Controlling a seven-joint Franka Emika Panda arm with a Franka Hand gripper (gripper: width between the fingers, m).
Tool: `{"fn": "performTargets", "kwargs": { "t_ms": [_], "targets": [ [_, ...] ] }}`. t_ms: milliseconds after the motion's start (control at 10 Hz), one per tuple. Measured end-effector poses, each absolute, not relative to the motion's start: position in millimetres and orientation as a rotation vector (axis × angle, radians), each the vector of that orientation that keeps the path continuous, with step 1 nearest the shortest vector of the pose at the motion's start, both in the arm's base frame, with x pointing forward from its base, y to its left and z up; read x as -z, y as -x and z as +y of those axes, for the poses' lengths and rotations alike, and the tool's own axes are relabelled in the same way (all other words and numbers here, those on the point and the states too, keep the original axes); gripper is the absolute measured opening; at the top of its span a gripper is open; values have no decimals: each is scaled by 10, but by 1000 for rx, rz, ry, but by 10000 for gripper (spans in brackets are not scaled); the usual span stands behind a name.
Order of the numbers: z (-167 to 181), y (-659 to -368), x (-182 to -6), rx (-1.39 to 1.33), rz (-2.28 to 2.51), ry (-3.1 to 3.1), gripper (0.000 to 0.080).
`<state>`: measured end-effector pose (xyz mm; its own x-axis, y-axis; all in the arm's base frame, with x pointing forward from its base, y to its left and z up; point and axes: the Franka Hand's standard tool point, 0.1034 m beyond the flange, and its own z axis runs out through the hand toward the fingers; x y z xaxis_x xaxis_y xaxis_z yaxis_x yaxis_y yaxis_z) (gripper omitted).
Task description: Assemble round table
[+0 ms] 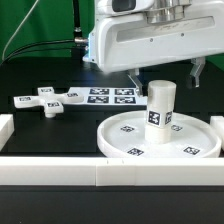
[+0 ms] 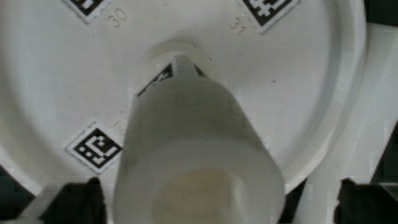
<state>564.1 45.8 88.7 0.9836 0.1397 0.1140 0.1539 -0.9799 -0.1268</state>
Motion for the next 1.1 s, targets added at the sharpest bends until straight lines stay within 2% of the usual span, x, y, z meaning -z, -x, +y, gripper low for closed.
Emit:
{"fn": "performTargets", "kwargs": {
  "t_ms": [300, 700, 1100],
  "targets": [
    [436, -5644, -886, 178, -560, 2969, 649],
    [427, -5652, -862, 185, -1326, 2803, 649],
    [403, -5640, -845, 157, -1689, 2640, 649]
  ]
}}
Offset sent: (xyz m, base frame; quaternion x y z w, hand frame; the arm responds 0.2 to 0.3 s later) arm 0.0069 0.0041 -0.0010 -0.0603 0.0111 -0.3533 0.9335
